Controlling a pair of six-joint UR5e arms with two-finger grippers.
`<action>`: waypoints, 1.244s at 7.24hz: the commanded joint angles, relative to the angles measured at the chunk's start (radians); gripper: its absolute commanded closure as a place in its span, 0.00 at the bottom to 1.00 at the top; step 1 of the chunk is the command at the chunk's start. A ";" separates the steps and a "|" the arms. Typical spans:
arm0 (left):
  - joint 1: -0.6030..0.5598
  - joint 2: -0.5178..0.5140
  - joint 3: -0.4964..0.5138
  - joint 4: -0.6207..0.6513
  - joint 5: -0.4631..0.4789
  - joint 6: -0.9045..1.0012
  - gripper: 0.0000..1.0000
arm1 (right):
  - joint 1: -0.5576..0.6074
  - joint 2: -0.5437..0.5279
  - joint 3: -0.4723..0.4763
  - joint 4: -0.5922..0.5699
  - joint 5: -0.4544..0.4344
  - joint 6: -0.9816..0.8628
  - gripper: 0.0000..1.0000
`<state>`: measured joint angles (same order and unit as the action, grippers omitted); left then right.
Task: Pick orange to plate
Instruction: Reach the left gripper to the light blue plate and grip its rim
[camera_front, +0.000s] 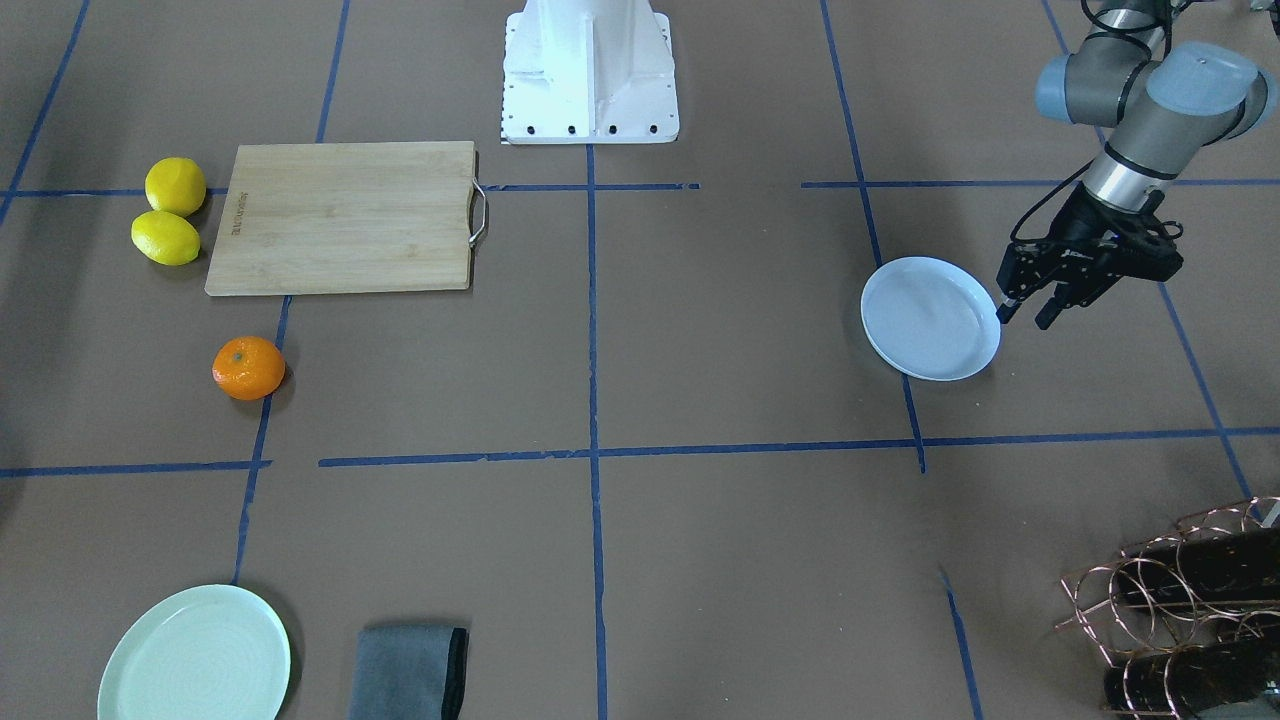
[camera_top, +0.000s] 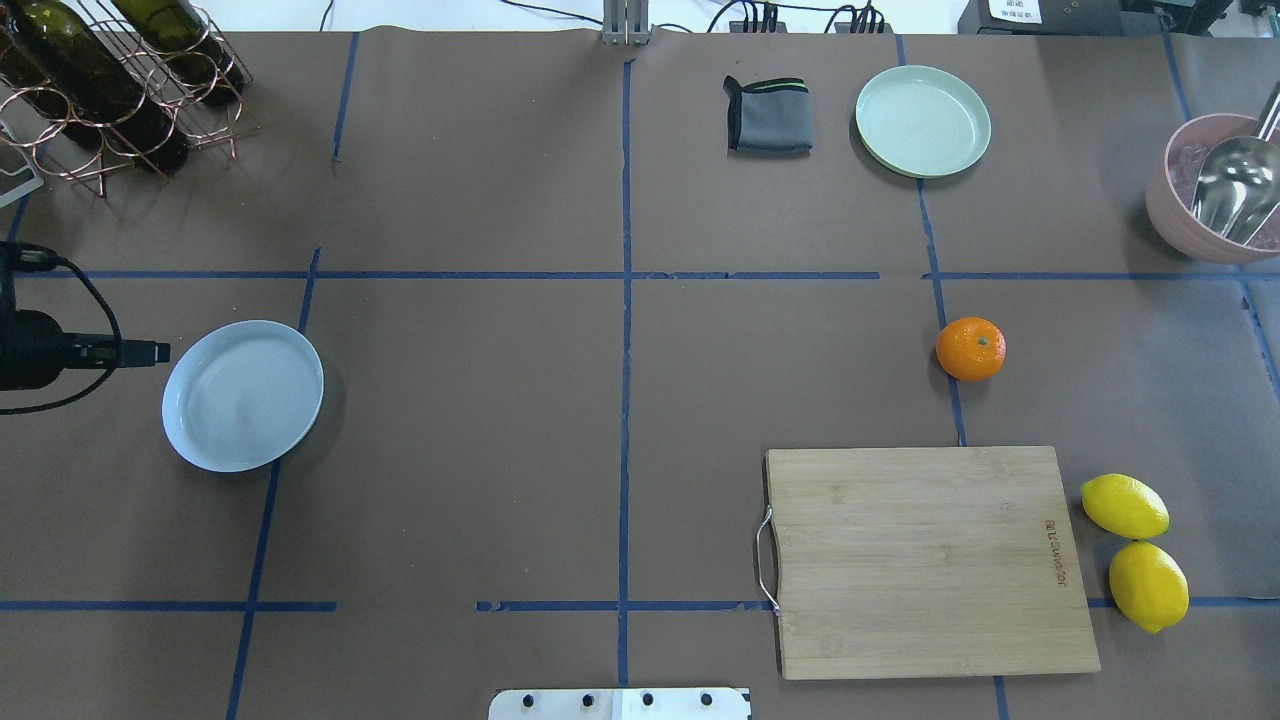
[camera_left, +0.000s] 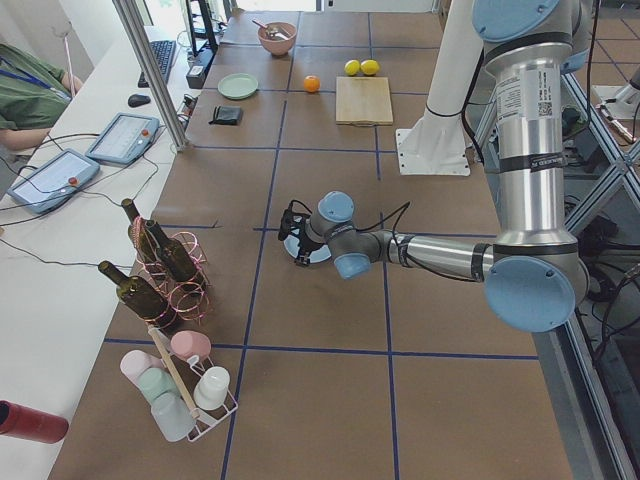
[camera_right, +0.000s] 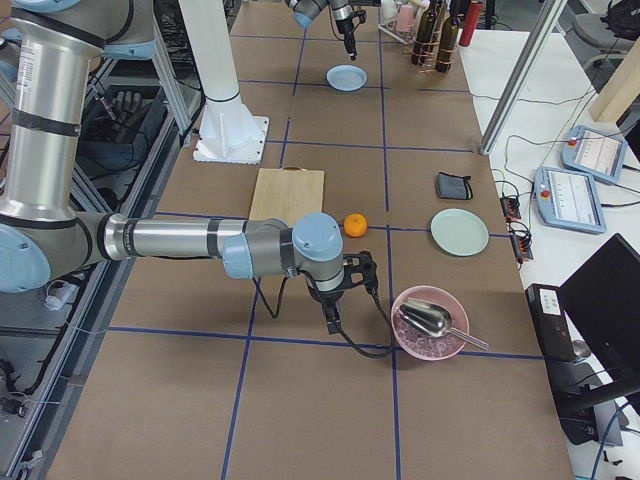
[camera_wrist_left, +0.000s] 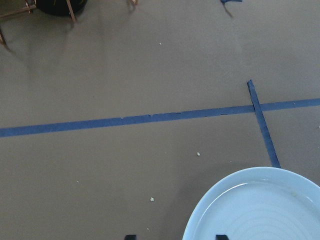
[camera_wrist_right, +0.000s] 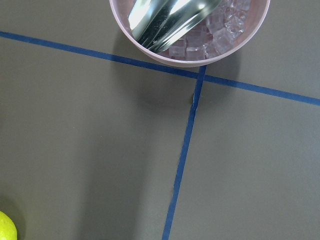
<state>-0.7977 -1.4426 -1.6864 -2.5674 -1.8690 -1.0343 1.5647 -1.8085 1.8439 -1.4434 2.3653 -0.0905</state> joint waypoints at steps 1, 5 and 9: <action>0.061 0.001 0.029 -0.004 0.069 -0.049 0.41 | 0.000 0.000 0.002 0.000 0.000 0.000 0.00; 0.083 -0.007 0.036 -0.002 0.071 -0.044 0.70 | 0.000 0.003 -0.002 0.000 0.000 0.000 0.00; 0.095 -0.010 -0.019 -0.002 0.057 -0.033 1.00 | 0.000 0.005 -0.006 0.000 0.000 0.000 0.00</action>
<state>-0.7012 -1.4524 -1.6703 -2.5691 -1.8014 -1.0714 1.5647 -1.8035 1.8391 -1.4435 2.3654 -0.0905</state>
